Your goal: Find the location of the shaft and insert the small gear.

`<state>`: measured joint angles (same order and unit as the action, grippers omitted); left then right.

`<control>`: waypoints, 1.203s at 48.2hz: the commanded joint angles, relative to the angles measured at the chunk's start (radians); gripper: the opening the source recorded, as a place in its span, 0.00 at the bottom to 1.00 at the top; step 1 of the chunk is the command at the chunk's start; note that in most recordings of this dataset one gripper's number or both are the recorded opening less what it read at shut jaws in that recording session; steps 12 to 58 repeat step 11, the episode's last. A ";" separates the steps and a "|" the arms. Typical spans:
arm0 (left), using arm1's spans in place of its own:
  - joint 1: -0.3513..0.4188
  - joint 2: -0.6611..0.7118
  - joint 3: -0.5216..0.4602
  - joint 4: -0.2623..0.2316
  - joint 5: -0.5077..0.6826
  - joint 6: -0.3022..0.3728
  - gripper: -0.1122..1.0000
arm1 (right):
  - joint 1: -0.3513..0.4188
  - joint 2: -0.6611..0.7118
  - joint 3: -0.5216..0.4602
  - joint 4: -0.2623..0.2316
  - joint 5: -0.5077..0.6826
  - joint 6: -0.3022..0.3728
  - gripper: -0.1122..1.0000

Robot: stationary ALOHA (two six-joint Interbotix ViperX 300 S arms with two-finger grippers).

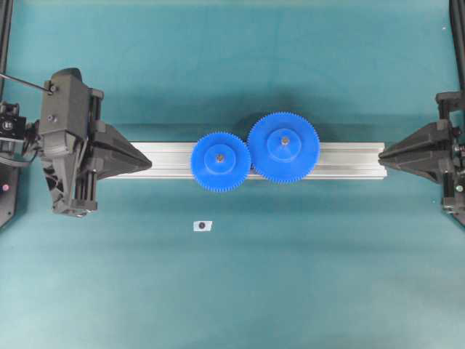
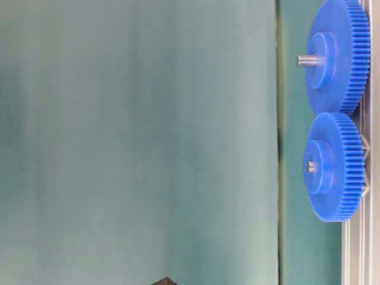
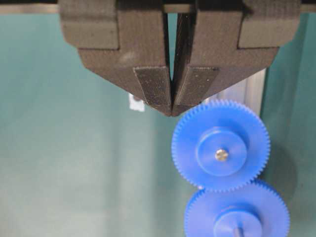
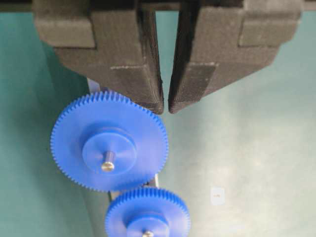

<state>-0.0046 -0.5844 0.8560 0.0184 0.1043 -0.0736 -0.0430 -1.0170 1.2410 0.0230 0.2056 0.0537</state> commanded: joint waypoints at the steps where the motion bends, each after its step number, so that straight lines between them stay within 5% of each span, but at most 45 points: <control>1: -0.003 -0.005 -0.012 0.002 -0.008 0.000 0.12 | -0.002 0.005 -0.009 0.000 -0.008 0.008 0.26; 58: -0.003 -0.005 -0.011 0.002 -0.008 0.000 0.12 | -0.003 0.005 -0.011 0.000 -0.008 0.008 0.26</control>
